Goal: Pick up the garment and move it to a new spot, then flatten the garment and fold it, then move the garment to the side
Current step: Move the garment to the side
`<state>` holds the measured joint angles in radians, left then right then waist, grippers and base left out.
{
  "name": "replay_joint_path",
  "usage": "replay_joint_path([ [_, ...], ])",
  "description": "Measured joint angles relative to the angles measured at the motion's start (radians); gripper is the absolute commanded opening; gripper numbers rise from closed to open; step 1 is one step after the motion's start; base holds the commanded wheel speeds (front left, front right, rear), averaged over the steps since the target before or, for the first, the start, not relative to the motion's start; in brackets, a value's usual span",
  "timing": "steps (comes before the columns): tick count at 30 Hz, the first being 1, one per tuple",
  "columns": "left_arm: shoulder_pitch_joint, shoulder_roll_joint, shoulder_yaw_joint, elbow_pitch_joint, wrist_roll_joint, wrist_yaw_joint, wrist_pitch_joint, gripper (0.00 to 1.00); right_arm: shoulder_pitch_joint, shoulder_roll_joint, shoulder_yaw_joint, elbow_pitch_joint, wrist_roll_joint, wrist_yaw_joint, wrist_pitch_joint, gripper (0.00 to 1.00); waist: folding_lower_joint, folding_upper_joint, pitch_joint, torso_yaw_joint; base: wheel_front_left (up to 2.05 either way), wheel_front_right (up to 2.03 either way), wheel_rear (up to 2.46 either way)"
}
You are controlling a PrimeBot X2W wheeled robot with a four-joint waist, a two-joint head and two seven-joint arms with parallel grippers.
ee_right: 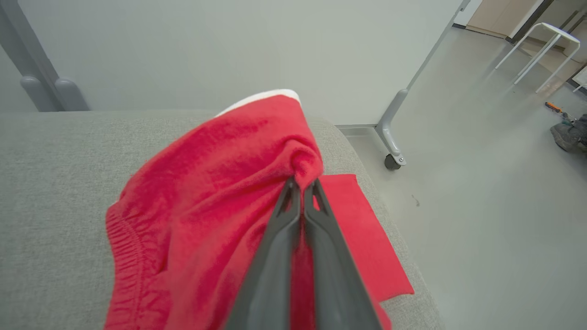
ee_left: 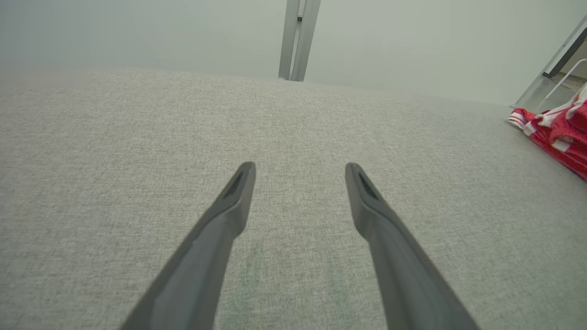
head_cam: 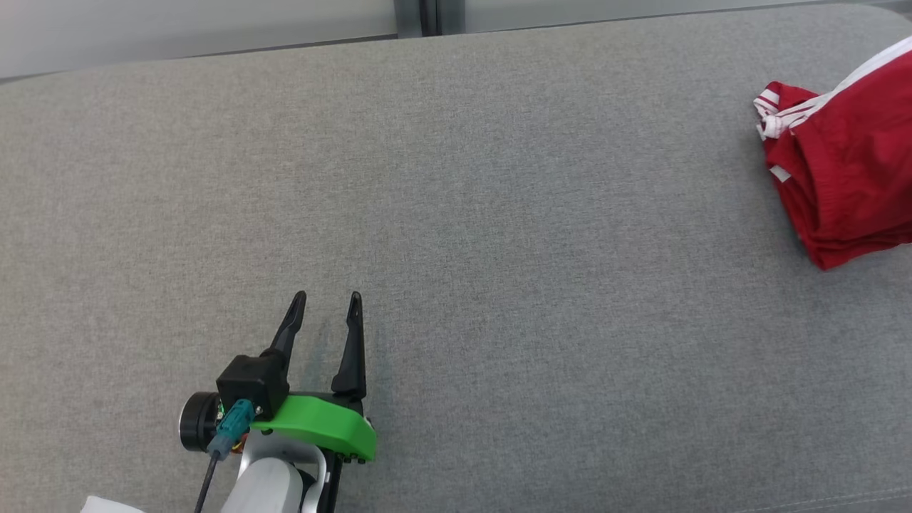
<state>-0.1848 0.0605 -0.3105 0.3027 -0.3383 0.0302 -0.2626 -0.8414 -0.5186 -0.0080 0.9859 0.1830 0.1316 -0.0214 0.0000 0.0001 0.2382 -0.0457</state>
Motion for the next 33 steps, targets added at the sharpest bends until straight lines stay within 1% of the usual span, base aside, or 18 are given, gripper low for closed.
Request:
replay_joint_path([
  [2, -0.013, 0.004, -0.007, 0.0, 0.007, -0.001, 0.0, 1.0, -0.026, -0.008, -0.06, 0.06, -0.042, 0.0, -0.035, 0.0, 0.0, 0.0, 0.018, 0.012, 0.0, 0.0, 0.0],
  [8, -0.022, 0.019, -0.011, -0.009, 0.018, 0.005, 0.006, 1.0, -0.066, -0.047, -0.162, 0.165, -0.128, 0.0, -0.073, 0.0, 0.0, 0.0, 0.053, 0.03, 0.0, 0.0, 0.0],
  [11, -0.024, 0.027, -0.011, -0.015, 0.02, 0.006, 0.008, 1.0, -0.076, -0.047, -0.206, 0.205, -0.166, 0.0, -0.081, 0.0, 0.0, 0.0, 0.067, 0.036, 0.0, 0.0, 0.0],
  [12, -0.024, 0.03, -0.011, -0.017, 0.02, 0.007, 0.012, 1.0, -0.08, -0.044, -0.226, 0.217, -0.177, 0.0, -0.085, 0.03, 0.0, 0.0, 0.071, 0.037, 0.0, 0.0, 0.0],
  [13, -0.024, 0.032, -0.011, -0.019, 0.02, 0.007, 0.015, 1.0, -0.084, -0.041, -0.24, 0.225, -0.184, 0.0, -0.088, 0.31, 0.0, 0.0, 0.074, 0.037, 0.0, 0.0, 0.0],
  [14, -0.024, 0.034, -0.012, -0.021, 0.02, 0.008, 0.015, 1.0, -0.086, -0.037, -0.253, 0.233, -0.197, 0.0, -0.091, 0.75, 0.0, 0.0, 0.077, 0.037, 0.0, 0.0, 0.0],
  [15, -0.024, 0.035, -0.013, -0.022, 0.02, 0.011, 0.016, 1.0, -0.086, -0.032, -0.267, 0.239, -0.21, 0.0, -0.095, 1.0, 0.0, 0.0, 0.078, 0.035, 0.0, 0.0, 0.0],
  [21, -0.024, 0.039, -0.019, -0.025, 0.02, 0.014, 0.022, 1.0, -0.081, -0.019, -0.349, 0.258, -0.29, 0.0, -0.112, 1.0, 0.0, 0.0, 0.078, 0.02, 0.0, 0.0, 0.0],
  [25, -0.023, 0.041, -0.023, -0.024, 0.019, 0.017, 0.024, 1.0, -0.079, -0.003, -0.38, 0.26, -0.34, 0.0, -0.121, 1.0, 0.0, 0.0, 0.071, 0.008, 0.0, 0.0, 0.0],
  [28, -0.021, 0.042, -0.024, -0.02, 0.016, 0.018, 0.024, 1.0, -0.08, 0.027, -0.375, 0.262, -0.369, 0.0, -0.144, 1.0, 0.0, 0.0, 0.061, -0.001, 0.0, 0.0, 0.0],
  [33, -0.015, 0.043, -0.024, -0.009, 0.009, 0.023, 0.025, 1.0, -0.089, 0.09, -0.327, 0.271, -0.368, 0.0, -0.192, 1.0, 0.0, 0.0, 0.027, -0.015, 0.0, 0.0, 0.0],
])
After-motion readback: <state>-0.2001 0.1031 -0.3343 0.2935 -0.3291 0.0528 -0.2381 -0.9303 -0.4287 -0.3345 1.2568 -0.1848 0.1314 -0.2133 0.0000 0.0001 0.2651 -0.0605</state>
